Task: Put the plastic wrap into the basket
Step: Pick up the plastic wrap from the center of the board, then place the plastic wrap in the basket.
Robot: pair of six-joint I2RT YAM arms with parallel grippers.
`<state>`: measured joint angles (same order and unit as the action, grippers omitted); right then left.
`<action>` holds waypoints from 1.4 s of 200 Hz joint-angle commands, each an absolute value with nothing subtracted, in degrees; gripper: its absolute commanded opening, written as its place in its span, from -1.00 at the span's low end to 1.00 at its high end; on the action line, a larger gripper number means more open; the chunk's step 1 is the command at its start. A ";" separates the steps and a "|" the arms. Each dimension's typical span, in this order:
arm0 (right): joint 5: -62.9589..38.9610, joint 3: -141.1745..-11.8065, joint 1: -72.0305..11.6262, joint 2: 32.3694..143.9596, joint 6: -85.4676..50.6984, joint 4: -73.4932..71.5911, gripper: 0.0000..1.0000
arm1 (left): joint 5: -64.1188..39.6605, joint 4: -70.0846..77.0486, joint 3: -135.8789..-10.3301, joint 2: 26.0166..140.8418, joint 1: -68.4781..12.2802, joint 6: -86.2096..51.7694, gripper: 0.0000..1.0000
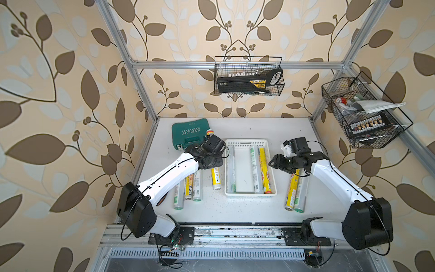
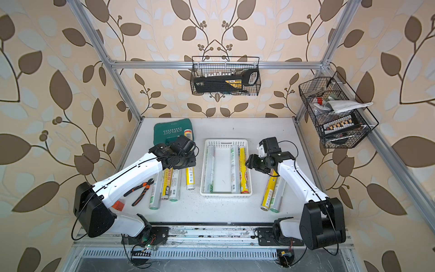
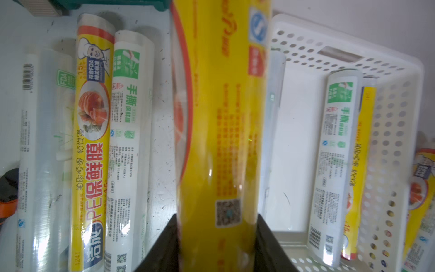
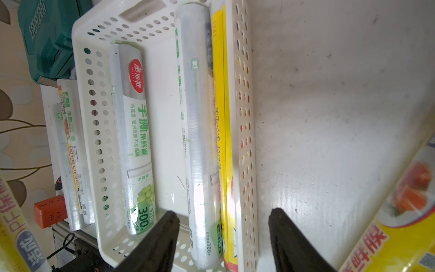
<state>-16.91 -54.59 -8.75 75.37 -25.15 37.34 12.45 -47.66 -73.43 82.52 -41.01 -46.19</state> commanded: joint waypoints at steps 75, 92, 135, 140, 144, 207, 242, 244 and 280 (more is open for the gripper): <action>-17.05 -55.28 -6.76 73.19 -23.03 38.73 0.28 | 11.53 -46.75 -89.57 93.15 -46.51 -45.52 -0.34; -17.05 -55.40 -6.20 72.91 -22.86 39.17 0.28 | 10.62 -44.69 -89.98 95.34 -47.39 -46.59 -0.35; -17.15 -54.45 -4.78 70.52 -22.76 38.59 0.26 | 9.33 -41.17 -91.17 102.15 -49.46 -48.86 -0.36; -17.05 -54.36 -4.61 70.28 -22.76 38.65 0.26 | 9.19 -40.93 -91.50 102.97 -49.65 -48.95 -0.36; -16.97 -54.32 -4.42 70.14 -22.76 38.74 0.26 | 9.07 -40.83 -91.77 103.67 -49.85 -49.00 -0.36; -16.78 -53.70 -2.06 68.91 -22.68 38.97 0.26 | 6.38 -39.34 -94.79 111.30 -51.56 -50.03 -0.37; -17.23 -53.48 -1.30 68.91 -22.65 38.94 0.26 | 5.49 -38.93 -95.75 113.82 -52.11 -50.62 -0.37; -17.23 -53.45 -1.27 68.91 -22.67 38.94 0.26 | 5.46 -38.93 -95.79 113.91 -52.16 -50.67 -0.37; -17.55 -53.37 -0.92 69.08 -22.76 38.98 0.26 | 5.19 -38.65 -95.98 115.29 -52.65 -51.15 -0.37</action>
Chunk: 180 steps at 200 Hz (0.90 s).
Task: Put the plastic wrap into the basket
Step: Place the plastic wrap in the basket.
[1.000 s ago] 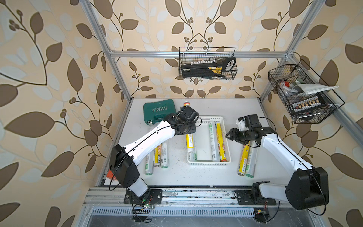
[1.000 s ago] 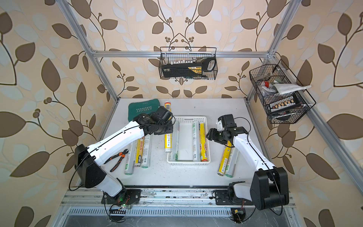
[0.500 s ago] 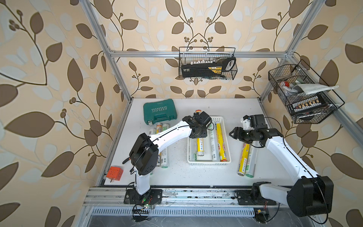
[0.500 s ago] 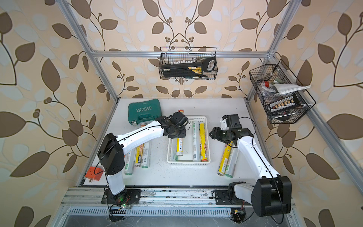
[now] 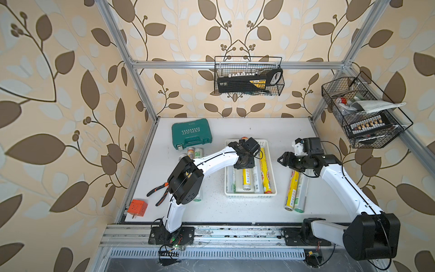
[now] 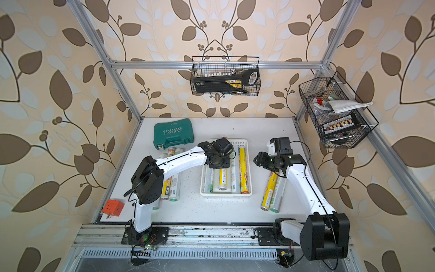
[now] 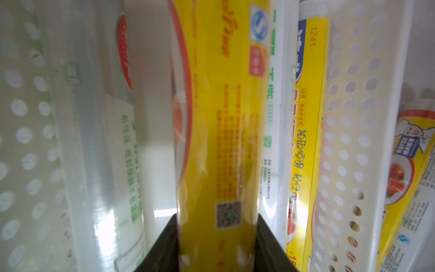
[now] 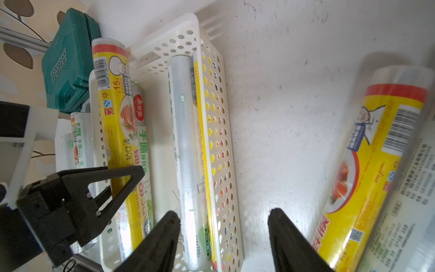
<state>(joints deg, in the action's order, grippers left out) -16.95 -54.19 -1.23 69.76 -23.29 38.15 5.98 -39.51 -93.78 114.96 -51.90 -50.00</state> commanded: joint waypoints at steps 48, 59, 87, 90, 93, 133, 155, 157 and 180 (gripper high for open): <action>-17.67 -53.27 -0.53 69.41 -23.18 39.10 0.26 | 3.38 -37.79 -95.51 116.54 -52.68 -51.95 -0.38; -17.80 -53.33 -0.50 69.57 -23.33 39.13 0.26 | 3.04 -36.95 -94.64 116.28 -52.79 -52.21 -0.37; -17.84 -53.28 -0.43 69.61 -23.55 39.11 0.26 | 2.90 -37.22 -94.19 115.81 -53.12 -52.38 -0.39; -17.80 -53.26 -0.42 69.68 -23.55 39.14 0.26 | 2.89 -37.23 -94.20 115.74 -53.16 -52.38 -0.39; -17.88 -53.28 -0.43 69.69 -23.55 39.16 0.26 | 2.91 -37.21 -94.07 115.63 -53.30 -52.38 -0.39; -18.02 -53.43 -0.30 69.87 -23.65 39.12 0.26 | 3.94 -38.45 -94.45 114.59 -54.93 -52.39 -0.39; -18.11 -53.39 -0.35 69.72 -23.71 39.20 0.26 | 4.35 -38.58 -93.42 113.93 -55.15 -52.38 -0.39; -18.15 -53.36 -0.33 69.70 -23.72 39.20 0.26 | 4.25 -38.58 -93.31 113.91 -55.18 -52.38 -0.39; -18.33 -53.49 -0.33 69.74 -23.74 39.20 0.26 | 3.93 -38.17 -92.01 113.51 -55.28 -52.38 -0.39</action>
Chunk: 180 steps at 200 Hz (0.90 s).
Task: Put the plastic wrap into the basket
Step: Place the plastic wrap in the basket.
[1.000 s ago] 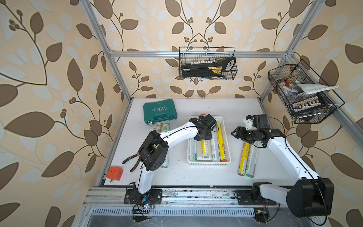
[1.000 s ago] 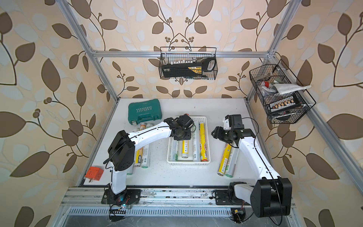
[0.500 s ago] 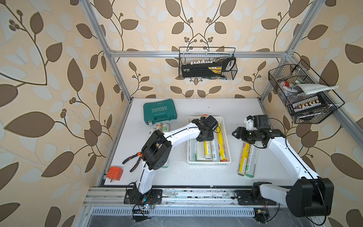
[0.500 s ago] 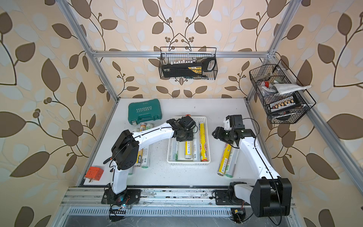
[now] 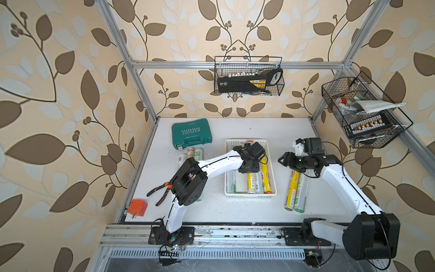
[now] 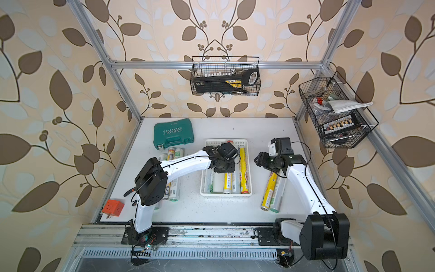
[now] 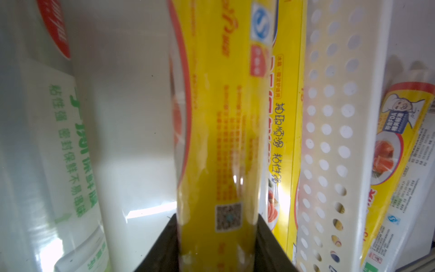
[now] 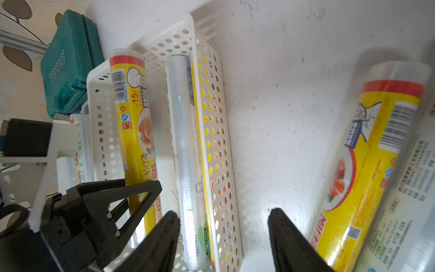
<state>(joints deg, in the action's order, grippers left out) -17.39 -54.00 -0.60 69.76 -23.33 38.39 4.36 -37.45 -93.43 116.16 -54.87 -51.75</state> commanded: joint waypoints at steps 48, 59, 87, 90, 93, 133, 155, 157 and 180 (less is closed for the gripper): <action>-18.28 -53.60 -0.34 70.33 -23.63 39.33 0.26 | 5.49 -38.98 -93.20 114.77 -55.20 -52.38 -0.37; -18.17 -53.54 -0.21 70.53 -23.64 39.34 0.26 | 5.75 -38.56 -93.48 115.12 -55.20 -52.24 -0.38; -18.19 -53.59 -0.24 71.01 -23.49 39.24 0.26 | 5.93 -37.82 -93.70 116.11 -54.91 -51.92 -0.36; -18.17 -53.53 -0.26 71.09 -23.55 39.20 0.26 | 5.85 -37.79 -93.69 116.23 -54.85 -51.94 -0.36; -18.19 -53.53 -0.23 71.15 -23.51 39.20 0.26 | 5.74 -37.72 -93.69 116.35 -54.84 -51.93 -0.36; -18.19 -53.46 -0.10 71.61 -23.44 39.12 0.26 | 4.91 -34.34 -91.98 117.00 -54.54 -52.07 -0.36; -18.06 -53.39 -0.09 71.64 -23.47 39.16 0.26 | 3.49 -32.05 -90.72 117.47 -54.07 -52.38 -0.36; -18.09 -53.40 -0.07 71.57 -23.47 39.19 0.26 | 3.47 -31.94 -90.64 117.46 -54.06 -52.38 -0.36; -17.97 -53.36 0.00 71.41 -23.46 39.29 0.26 | 3.32 -31.73 -90.36 117.95 -53.87 -52.38 -0.32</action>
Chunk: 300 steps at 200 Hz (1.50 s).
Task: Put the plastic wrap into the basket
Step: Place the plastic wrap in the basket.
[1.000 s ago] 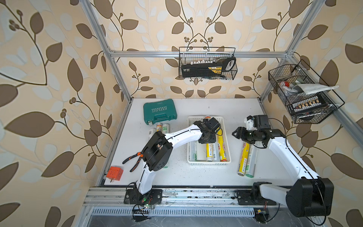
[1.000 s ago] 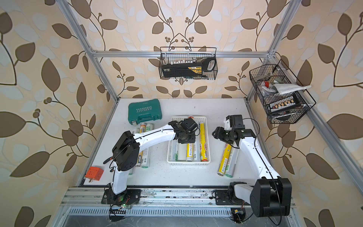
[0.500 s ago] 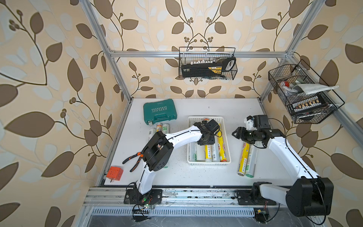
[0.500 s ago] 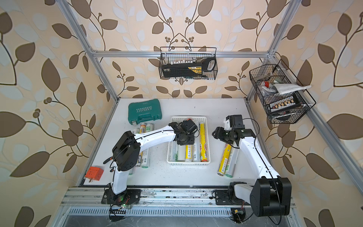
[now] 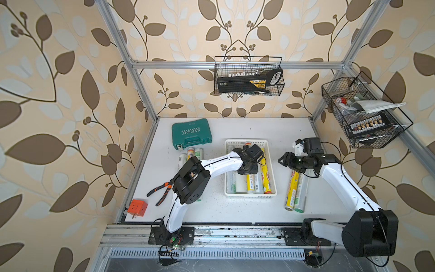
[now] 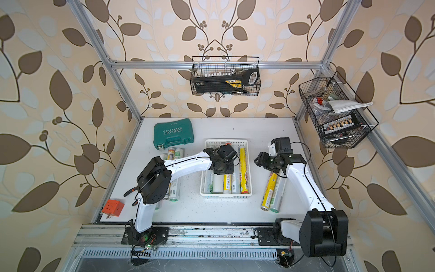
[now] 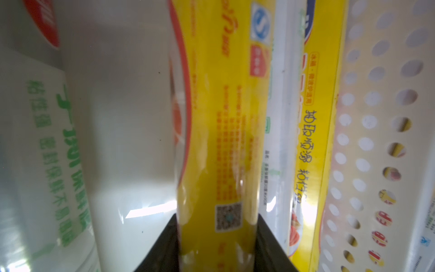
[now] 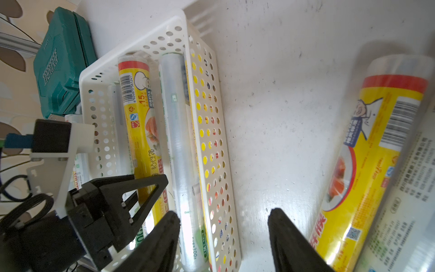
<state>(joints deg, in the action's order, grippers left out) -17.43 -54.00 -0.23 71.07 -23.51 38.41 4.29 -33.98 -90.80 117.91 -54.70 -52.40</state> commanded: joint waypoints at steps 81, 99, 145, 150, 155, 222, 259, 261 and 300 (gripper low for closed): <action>-17.58 -53.27 0.00 71.35 -23.90 39.68 0.27 | 3.67 -31.29 -88.78 117.95 -53.51 -52.38 -0.07; -17.49 -53.34 0.16 71.45 -23.94 39.76 0.27 | 3.55 -31.18 -88.60 117.99 -53.37 -54.18 -0.05; -17.40 -53.31 0.25 71.55 -24.17 39.90 0.27 | 2.90 -31.06 -88.47 117.91 -53.09 -54.67 0.13; -17.35 -53.36 0.25 71.50 -24.16 39.99 0.27 | 2.91 -31.16 -88.59 117.92 -53.09 -54.67 0.15; -17.32 -53.35 0.25 71.50 -24.24 40.08 0.27 | 2.89 -31.41 -88.66 118.03 -53.04 -54.65 0.15; -14.56 -55.00 0.41 72.23 -24.78 43.55 0.31 | 3.27 -33.26 -89.14 116.02 -53.03 -54.16 0.16; -11.24 -55.91 0.74 71.74 -25.20 47.44 0.37 | 5.20 -35.78 -88.93 111.90 -53.08 -53.17 0.26; -10.96 -55.90 0.76 71.72 -25.26 47.65 0.38 | 5.30 -35.88 -88.94 111.67 -53.04 -53.17 0.27; -8.40 -56.07 1.79 71.87 -26.14 50.60 0.45 | 6.66 -38.96 -88.55 105.77 -53.07 -50.16 0.36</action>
<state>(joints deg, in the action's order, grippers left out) -11.40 -54.43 1.13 71.75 -25.28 47.05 4.58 -36.03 -88.79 113.10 -53.21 -52.38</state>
